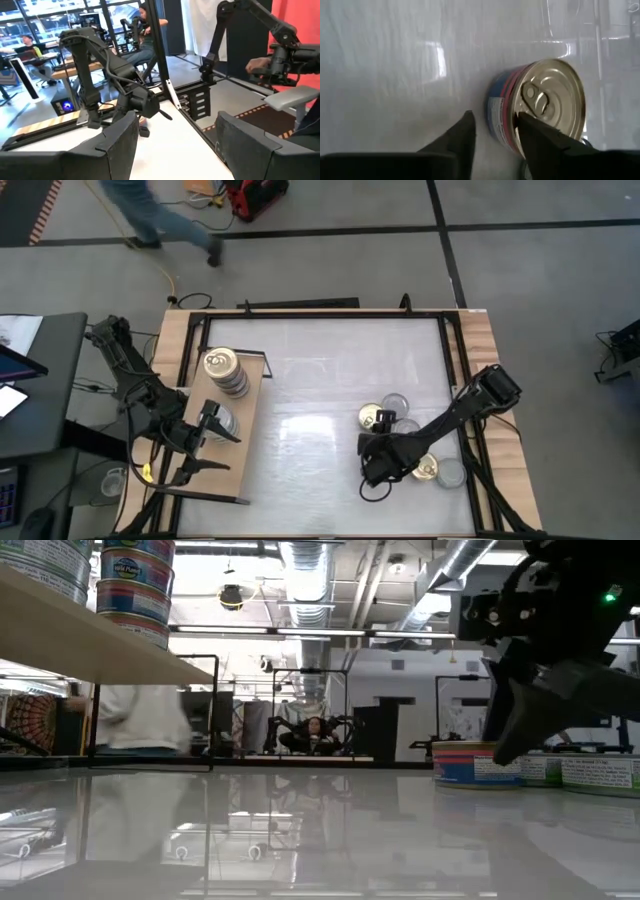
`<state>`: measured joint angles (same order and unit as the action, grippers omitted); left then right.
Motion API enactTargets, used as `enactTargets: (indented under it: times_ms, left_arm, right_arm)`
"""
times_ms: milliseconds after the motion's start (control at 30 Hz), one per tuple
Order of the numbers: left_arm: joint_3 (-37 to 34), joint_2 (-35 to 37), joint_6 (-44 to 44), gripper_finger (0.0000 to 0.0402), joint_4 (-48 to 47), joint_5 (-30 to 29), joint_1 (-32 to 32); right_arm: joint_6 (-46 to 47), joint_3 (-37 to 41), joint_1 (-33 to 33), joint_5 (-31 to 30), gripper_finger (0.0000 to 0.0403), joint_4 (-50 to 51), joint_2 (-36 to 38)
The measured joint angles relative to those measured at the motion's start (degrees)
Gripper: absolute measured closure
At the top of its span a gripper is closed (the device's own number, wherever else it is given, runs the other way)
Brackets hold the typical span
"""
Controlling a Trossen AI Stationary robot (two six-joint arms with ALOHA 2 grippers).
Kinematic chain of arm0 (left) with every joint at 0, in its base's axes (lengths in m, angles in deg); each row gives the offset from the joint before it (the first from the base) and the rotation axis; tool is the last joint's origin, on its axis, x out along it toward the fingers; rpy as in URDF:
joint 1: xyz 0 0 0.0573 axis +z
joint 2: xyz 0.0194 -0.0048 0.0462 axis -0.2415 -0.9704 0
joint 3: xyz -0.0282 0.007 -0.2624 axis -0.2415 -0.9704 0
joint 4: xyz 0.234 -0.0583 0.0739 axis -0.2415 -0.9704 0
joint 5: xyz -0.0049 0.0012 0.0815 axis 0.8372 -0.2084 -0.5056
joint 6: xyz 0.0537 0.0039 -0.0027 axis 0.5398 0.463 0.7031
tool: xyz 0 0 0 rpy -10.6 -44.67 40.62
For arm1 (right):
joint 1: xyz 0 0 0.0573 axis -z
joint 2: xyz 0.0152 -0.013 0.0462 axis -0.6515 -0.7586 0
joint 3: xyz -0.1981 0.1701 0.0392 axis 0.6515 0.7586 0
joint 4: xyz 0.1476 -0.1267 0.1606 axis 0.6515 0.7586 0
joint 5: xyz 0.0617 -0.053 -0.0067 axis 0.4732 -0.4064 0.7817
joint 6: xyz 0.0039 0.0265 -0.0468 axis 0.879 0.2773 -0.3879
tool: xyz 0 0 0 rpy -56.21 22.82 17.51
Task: Stack canned seafood by type on shelf
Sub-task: Stack the green tuna can on top of the green tuna can on the shelf
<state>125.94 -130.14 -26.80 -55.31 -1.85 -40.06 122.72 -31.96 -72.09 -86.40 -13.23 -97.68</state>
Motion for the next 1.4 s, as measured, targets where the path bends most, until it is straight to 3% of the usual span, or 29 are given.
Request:
enactTargets:
  times_ms: [233,433,733,1000,1400]
  left_arm:
    - [0.0,0.0,0.42,0.0152,-0.02,-0.77,0.0]
    - [0.0,0.0,0.37,0.0152,0.02,-0.85,0.0]
    - [0.0,0.0,0.59,0.0152,0.32,1.26,0.0]
    - [0.0,0.02,0.55,0.0152,0.42,1.22,0.0]
    - [0.02,0.0,0.44,0.0152,0.39,1.24,0.0]
  right_arm:
    - [-0.29,0.36,0.21,-1.03,0.0341,-0.06,0.04]
    - [-0.51,0.66,0.3,-0.5,0.0388,-1.31,0.16]
    - [-0.45,0.66,0.31,0.88,0.0368,-4.07,0.24]
    - [-0.34,1.11,0.01,4.74,0.0383,-5.36,-0.53]
    - [-0.1,1.55,1.28,2.64,0.0366,-6.34,-0.13]
